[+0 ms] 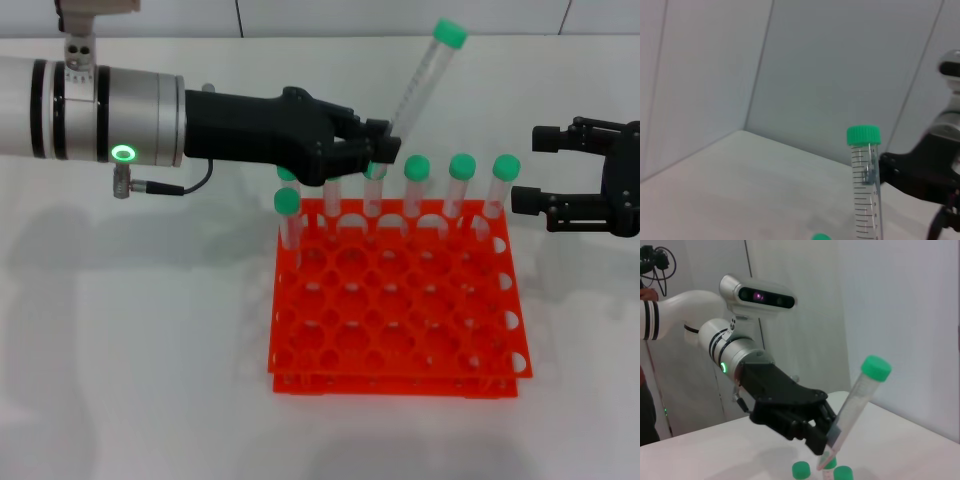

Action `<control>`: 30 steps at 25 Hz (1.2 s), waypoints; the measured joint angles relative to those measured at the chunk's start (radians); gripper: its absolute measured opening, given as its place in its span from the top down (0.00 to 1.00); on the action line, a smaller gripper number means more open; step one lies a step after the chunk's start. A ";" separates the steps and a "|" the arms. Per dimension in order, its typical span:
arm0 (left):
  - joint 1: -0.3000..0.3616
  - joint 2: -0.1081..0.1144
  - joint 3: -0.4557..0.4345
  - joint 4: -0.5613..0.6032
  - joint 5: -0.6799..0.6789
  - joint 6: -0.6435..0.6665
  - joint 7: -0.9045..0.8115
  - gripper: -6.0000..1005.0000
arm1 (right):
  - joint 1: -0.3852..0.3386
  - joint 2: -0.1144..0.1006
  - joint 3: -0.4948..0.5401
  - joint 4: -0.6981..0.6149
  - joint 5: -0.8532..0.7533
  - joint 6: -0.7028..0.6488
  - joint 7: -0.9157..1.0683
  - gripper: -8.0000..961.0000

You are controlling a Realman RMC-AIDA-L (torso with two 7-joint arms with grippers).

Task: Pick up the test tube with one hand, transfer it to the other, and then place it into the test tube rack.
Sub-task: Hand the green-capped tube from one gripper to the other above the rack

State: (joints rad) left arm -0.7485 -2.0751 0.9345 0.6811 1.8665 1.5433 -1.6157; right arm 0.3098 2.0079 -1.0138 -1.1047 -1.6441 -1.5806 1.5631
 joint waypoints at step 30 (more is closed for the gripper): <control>0.040 0.029 0.033 0.014 0.036 0.032 0.091 0.80 | -0.005 0.000 0.003 -0.010 0.052 -0.026 -0.013 0.16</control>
State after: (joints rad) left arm -0.7081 -2.0464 0.9674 0.6949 1.9028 1.5758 -1.5249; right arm 0.3052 2.0079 -1.0105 -1.1144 -1.5917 -1.6063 1.5506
